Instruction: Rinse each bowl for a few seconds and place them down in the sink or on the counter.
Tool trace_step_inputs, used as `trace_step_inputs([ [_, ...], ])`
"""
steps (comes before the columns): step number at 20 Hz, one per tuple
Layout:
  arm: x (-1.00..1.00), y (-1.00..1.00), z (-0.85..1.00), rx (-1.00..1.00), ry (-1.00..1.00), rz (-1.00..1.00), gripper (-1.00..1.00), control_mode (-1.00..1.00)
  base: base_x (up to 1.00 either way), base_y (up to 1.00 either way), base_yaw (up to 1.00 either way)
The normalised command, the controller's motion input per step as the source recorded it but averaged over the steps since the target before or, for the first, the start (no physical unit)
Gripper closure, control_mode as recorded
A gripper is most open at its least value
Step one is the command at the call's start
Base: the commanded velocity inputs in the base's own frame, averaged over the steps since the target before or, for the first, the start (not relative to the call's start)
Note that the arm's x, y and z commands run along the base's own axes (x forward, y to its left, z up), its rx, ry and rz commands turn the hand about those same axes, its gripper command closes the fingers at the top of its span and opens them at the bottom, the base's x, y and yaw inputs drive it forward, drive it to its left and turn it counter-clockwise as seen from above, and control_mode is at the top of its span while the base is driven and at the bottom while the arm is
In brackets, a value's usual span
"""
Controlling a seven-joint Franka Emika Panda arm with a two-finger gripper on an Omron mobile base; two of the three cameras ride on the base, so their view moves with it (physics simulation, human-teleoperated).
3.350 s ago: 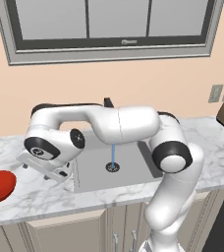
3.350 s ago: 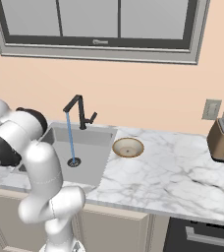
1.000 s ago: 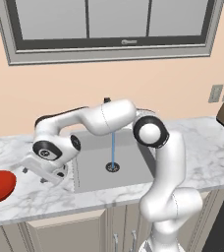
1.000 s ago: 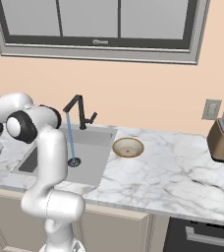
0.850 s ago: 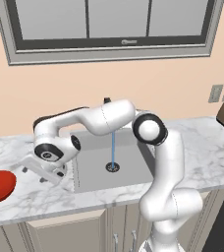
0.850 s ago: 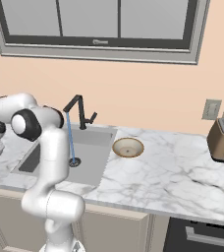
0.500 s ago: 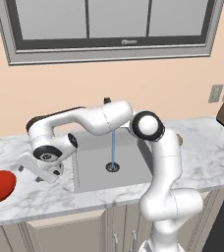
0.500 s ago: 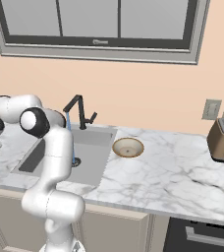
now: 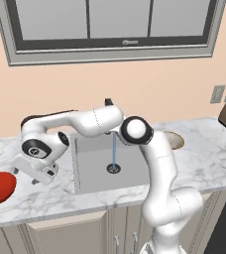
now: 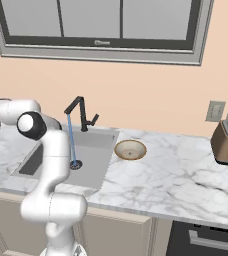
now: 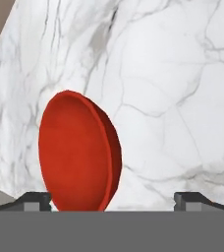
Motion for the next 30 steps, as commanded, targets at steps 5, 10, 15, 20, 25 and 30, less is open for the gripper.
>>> trace_step_inputs([
  [5, 0.24, 0.42, -0.02, -0.17, 0.00, -0.01, -1.00, -1.00, 0.00, 0.00, 0.00],
  [10, 0.19, 0.30, -0.08, -0.12, 0.01, 0.00, -1.00, -1.00, 0.00, 0.00, 0.00],
  [15, 0.18, 0.21, -0.08, -0.12, 0.01, 0.00, -1.00, -1.00, 0.00, 0.00, 0.00],
  [20, 0.17, 0.24, -0.05, -0.11, 0.00, 0.00, -1.00, -1.00, 0.00, 0.00, 0.00],
  [25, 0.19, 0.36, 0.00, -0.10, 0.00, -0.01, -1.00, -1.00, 0.00, 0.00, 0.00],
  [30, 0.22, 0.38, 0.00, -0.09, 0.02, -0.01, 1.00, -1.00, 0.00, 0.00, 0.00],
])
